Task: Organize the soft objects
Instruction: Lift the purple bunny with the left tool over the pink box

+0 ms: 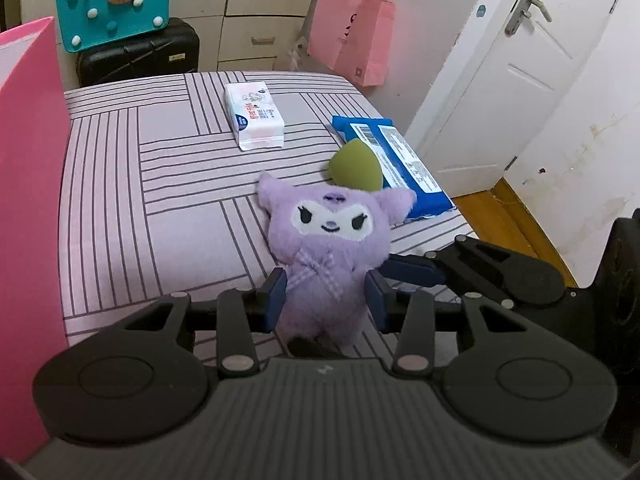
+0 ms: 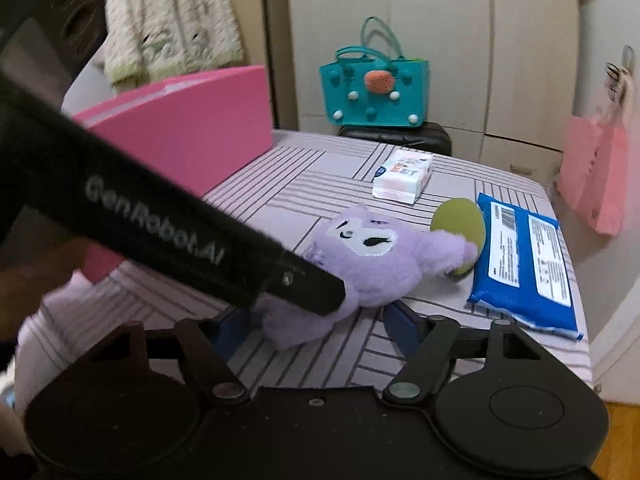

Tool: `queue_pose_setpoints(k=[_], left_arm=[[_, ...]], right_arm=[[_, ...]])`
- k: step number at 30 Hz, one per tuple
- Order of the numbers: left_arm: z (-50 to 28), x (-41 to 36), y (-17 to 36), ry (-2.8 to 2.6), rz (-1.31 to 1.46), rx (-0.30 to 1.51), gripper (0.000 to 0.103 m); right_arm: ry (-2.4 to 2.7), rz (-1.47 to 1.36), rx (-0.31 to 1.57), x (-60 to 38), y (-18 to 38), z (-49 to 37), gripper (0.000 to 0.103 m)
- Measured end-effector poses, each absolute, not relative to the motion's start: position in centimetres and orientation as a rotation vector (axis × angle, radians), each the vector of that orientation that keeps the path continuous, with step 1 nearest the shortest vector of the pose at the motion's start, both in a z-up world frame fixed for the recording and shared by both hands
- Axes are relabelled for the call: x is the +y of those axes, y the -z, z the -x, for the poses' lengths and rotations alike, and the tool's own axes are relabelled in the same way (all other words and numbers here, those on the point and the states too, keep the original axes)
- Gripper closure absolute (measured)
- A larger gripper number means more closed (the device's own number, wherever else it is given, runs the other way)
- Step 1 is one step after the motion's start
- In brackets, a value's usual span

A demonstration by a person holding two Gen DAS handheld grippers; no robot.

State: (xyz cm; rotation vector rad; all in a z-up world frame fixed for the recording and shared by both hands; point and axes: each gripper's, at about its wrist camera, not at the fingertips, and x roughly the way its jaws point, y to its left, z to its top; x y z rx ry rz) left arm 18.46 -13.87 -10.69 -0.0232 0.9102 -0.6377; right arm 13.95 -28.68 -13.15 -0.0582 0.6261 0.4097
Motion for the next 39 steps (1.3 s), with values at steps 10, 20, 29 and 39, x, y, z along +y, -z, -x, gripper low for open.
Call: queue_pose_setpoints(k=[10, 20, 29, 39], left_arm=[[-17.1, -14.3, 11.1, 0.606, -0.016, 0.866, 0.062], [-15.5, -14.1, 10.5, 0.570, -0.066, 0.895, 0.062], [-13.3, -12.9, 8.6, 0.581, -0.083, 0.893, 0.063], [-11.0, -10.6, 6.4, 0.632, -0.061, 0.894, 0.063]], right_arm=[[-0.374, 0.032, 0.592, -27.7, 13.3, -13.4, 0.051], [-0.430, -0.092, 0.630, -28.2, 13.0, -12.9, 0.057], [-0.438, -0.070, 0.619, -27.2, 11.2, -11.1, 0.058], [-0.429, -0.027, 0.606, -25.0, 8.6, -8.8, 0.057]])
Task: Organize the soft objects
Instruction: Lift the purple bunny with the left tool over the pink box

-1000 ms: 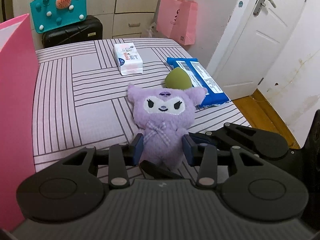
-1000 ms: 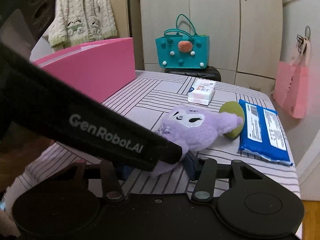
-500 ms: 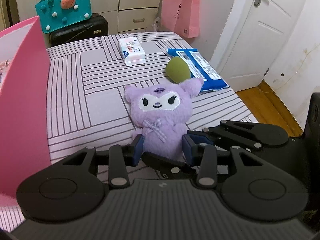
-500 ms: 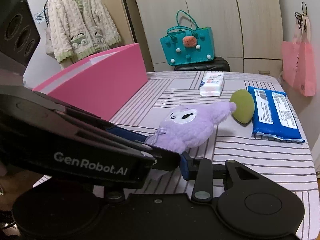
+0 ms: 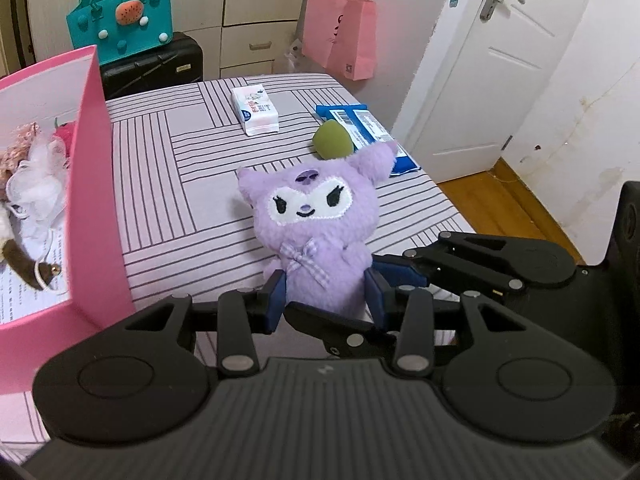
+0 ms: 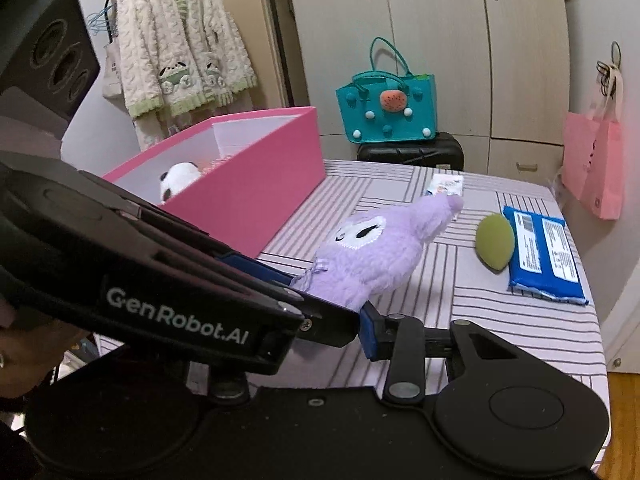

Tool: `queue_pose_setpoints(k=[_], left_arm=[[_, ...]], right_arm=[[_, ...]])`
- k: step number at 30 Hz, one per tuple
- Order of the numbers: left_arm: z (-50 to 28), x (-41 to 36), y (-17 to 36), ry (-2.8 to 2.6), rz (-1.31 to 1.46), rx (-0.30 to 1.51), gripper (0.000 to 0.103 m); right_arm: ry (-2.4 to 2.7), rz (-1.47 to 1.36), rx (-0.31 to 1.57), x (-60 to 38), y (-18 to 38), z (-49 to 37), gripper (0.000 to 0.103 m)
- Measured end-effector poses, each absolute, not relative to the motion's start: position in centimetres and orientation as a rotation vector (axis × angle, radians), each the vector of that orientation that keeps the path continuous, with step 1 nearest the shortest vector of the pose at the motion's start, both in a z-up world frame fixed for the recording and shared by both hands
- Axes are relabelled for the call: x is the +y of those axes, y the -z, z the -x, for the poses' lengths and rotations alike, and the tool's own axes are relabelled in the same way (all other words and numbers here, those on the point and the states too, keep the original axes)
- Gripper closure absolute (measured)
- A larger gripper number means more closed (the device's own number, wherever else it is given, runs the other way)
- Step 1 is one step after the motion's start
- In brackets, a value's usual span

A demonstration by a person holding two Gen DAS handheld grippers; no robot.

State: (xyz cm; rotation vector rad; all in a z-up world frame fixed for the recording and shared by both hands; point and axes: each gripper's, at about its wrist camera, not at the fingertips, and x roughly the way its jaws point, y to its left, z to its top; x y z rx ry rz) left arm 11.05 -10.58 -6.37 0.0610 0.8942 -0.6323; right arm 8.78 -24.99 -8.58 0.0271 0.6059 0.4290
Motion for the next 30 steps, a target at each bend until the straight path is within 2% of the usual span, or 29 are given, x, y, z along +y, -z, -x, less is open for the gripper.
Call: queue_pose_setpoints(k=[11, 21, 30], left_arm=[[-10.0, -6.4, 3.1, 0.653, -0.021, 0.885, 0.062], [-8.9, -1.1, -1.6, 0.578, -0.004, 0.775, 0.063], [-12.4, 4.7, -1.7, 0.468, 0.073, 0.811, 0.062]], right_arm=[[-0.476, 0.097, 0.572, -20.8, 4.3, -7.4, 0.057], [-0.567, 0.178, 0.466, -15.5, -0.2, -8.1, 0.057], [-0.679, 0.162, 0.540, -10.4, -0.6, -12.9, 0.057]])
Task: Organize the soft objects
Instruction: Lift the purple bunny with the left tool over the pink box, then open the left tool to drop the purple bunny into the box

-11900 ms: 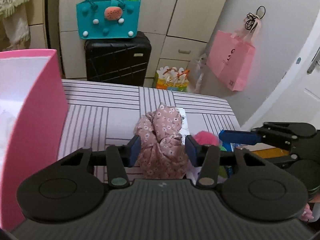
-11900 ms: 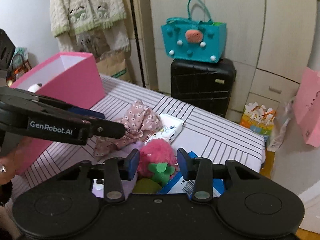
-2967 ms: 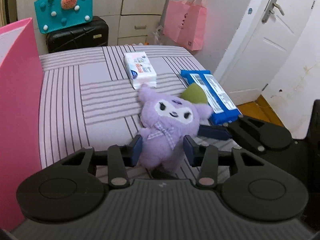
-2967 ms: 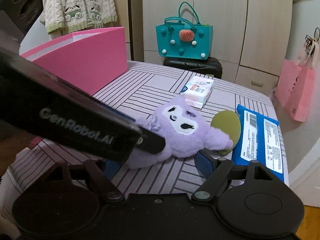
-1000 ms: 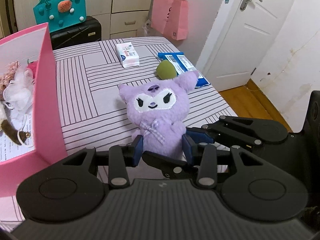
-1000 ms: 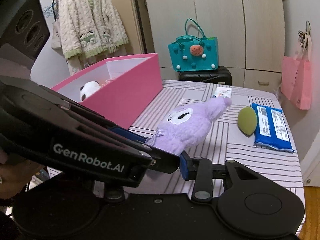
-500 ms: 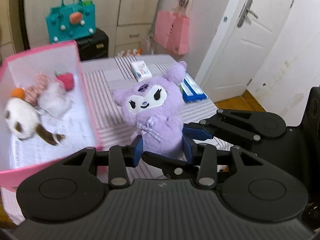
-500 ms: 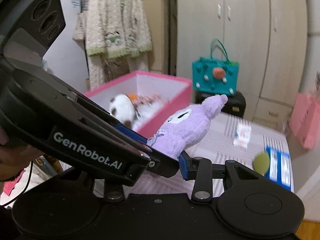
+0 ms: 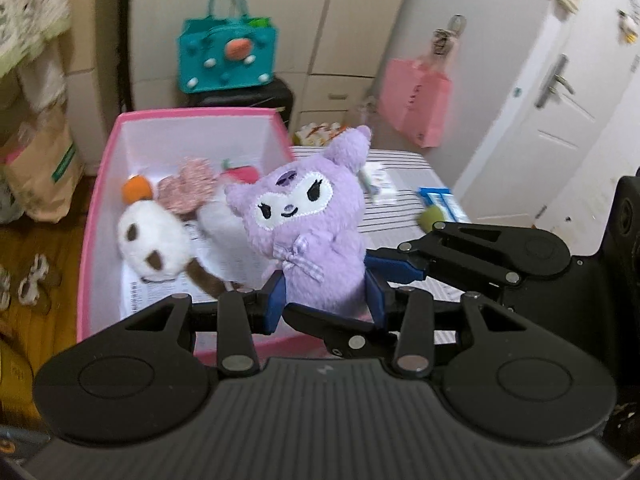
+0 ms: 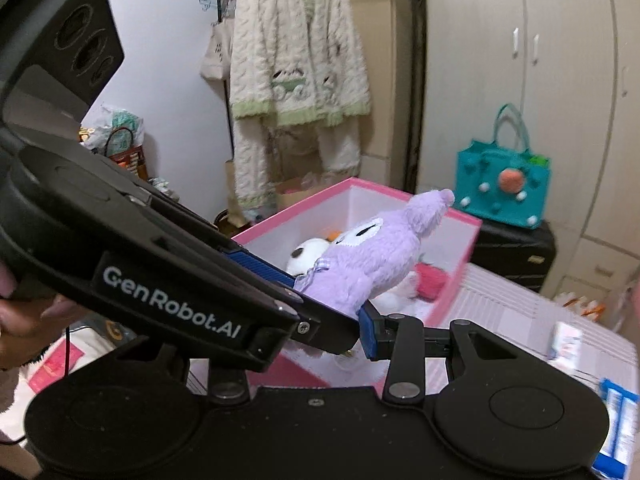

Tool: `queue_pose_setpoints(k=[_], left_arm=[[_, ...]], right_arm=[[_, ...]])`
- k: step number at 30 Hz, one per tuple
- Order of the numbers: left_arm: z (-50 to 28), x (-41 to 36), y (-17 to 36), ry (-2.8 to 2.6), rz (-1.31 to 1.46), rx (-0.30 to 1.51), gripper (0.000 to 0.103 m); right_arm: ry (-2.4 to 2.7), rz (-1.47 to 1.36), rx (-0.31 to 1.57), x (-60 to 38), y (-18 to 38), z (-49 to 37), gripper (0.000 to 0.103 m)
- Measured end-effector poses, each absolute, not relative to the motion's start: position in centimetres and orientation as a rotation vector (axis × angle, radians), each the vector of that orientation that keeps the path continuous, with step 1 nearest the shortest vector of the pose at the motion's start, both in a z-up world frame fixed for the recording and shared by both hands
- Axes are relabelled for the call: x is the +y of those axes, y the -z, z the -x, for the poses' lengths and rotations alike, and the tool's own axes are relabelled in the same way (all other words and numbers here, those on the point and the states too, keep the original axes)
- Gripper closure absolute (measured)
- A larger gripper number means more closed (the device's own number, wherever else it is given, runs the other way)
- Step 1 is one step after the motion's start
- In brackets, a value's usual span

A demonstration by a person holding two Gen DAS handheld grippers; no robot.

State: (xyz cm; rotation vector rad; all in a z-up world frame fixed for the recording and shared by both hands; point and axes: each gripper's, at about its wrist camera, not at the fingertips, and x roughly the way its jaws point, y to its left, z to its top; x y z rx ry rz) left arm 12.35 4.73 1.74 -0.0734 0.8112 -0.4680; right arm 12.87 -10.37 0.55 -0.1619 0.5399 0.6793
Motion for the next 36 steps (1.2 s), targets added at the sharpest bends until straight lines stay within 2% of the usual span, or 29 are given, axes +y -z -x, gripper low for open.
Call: queue_pose_setpoints(k=[15, 25, 26, 28, 32, 36], left_arm=[[-22.5, 9.9, 4.0, 0.429, 0.306, 1.000, 0.062], [-23.7, 10.4, 5.7, 0.459, 0.380, 1.059, 0.062], [-23.6, 10.3, 5.8, 0.460, 0.378, 1.067, 0.059], [-23.3, 10.1, 5.7, 0.460, 0.354, 1.067, 0.058], [-22.1, 10.2, 4.8, 0.463, 0.323, 1.022, 0.050], [-20.2, 10.6, 3.4, 0.436, 0.249, 0.938, 0.046]], right_arm=[[-0.684, 0.203, 0.804, -6.0, 2.7, -20.9, 0.058], [-0.642, 0.319, 0.804, -5.3, 2.7, -20.6, 0.055], [-0.631, 0.345, 0.788, -5.3, 2.5, -20.3, 0.048], [-0.611, 0.387, 0.741, -5.5, 2.2, -19.5, 0.043], [-0.598, 0.395, 0.683, -7.3, 1.6, -17.8, 0.043], [-0.602, 0.365, 0.635, -9.3, 0.8, -16.2, 0.043]])
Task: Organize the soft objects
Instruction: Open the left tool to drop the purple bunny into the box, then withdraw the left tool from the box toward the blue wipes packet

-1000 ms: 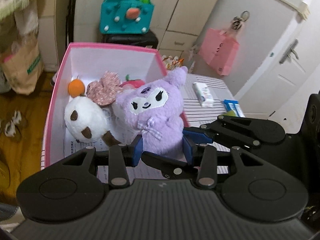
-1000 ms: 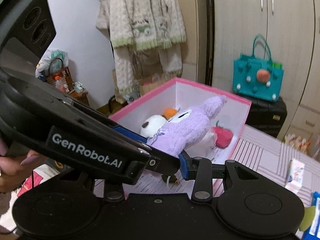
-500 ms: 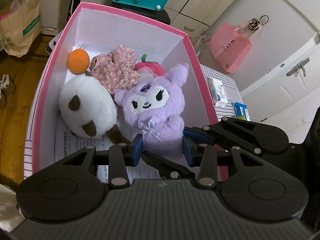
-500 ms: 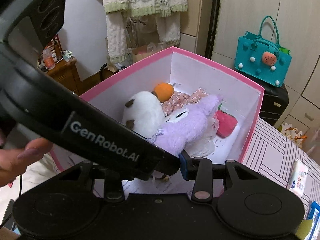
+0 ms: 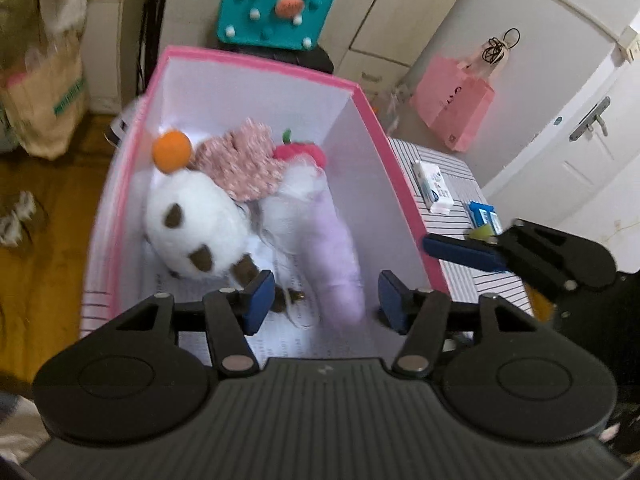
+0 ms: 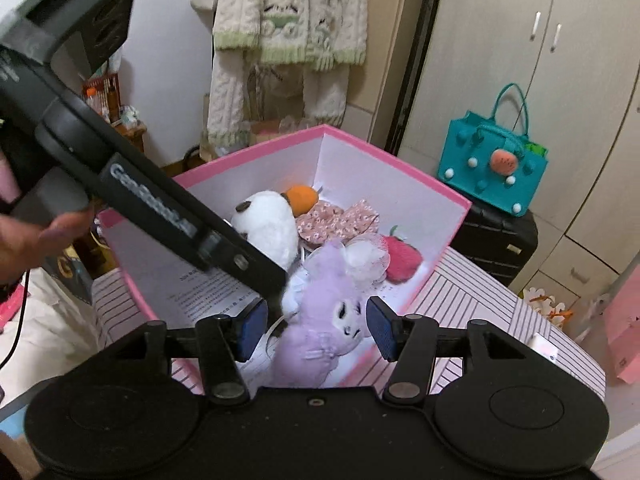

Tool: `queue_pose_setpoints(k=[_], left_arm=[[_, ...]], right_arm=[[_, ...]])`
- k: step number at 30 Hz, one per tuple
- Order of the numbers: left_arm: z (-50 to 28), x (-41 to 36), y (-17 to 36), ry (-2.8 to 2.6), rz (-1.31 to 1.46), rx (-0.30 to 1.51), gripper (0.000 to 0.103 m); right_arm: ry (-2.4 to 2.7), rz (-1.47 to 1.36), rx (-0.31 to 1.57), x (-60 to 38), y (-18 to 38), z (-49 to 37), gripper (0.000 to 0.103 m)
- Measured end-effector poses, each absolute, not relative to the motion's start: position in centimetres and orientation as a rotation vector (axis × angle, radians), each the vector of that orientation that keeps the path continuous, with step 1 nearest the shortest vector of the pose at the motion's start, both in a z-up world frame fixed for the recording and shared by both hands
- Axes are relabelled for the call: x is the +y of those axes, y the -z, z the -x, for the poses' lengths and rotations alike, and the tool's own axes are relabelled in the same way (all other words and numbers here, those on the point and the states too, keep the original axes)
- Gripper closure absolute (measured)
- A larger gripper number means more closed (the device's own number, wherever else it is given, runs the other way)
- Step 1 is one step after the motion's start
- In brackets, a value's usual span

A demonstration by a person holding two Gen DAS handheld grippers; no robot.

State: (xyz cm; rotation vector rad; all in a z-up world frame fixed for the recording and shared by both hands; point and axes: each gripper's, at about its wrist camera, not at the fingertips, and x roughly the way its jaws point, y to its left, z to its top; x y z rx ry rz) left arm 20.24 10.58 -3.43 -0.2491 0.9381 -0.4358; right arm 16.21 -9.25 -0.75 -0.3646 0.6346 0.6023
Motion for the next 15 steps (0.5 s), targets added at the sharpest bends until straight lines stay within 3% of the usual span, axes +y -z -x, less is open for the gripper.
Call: queue_pose_setpoints(k=[15], left_arm=[[-13.5, 10.3, -2.8, 0.449, 0.077, 0.836, 0.041]], right_arm=[[-0.685, 0.225, 0.601, -13.3, -2.9, -12.8, 0.043]])
